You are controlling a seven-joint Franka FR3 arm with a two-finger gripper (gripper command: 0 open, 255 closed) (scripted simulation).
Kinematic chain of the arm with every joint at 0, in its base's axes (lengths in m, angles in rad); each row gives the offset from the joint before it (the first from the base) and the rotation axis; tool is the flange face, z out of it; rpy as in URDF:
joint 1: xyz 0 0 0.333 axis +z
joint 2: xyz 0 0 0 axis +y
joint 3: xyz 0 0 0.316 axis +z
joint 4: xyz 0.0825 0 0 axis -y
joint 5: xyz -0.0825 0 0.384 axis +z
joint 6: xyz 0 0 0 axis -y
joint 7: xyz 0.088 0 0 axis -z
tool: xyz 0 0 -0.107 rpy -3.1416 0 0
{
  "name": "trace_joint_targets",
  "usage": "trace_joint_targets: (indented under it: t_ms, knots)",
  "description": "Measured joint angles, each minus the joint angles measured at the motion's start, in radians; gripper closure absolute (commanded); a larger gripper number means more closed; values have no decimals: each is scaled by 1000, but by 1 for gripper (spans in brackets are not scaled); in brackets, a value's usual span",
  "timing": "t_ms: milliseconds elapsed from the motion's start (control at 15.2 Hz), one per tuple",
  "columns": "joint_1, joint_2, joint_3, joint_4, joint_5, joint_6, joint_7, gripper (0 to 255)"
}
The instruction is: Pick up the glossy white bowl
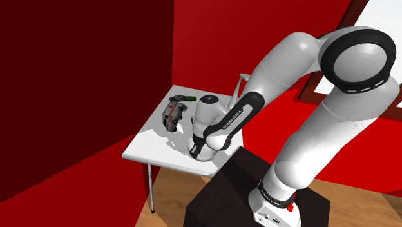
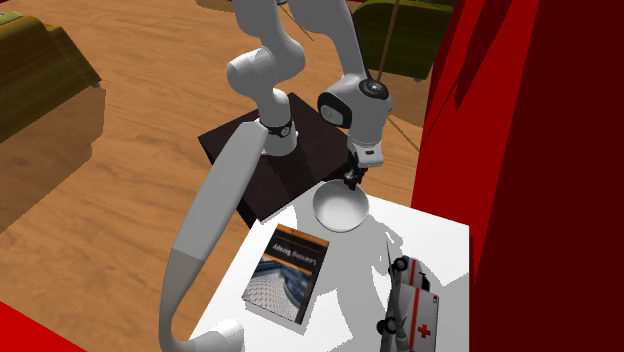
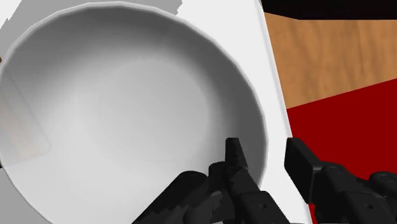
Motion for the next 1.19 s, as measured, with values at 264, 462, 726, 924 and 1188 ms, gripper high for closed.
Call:
trace_joint_targets:
  t_ms: [264, 462, 726, 924, 1188]
  knots:
    - [0, 1, 0, 0, -1, 2, 0, 255]
    - [0, 0, 0, 0, -1, 2, 0, 255]
    - [8, -32, -4, 4, 20, -35, -16, 255]
    - [22, -88, -10, 7, 47, -93, -35, 255]
    - [35, -158, -19, 15, 71, -171, -54, 255]
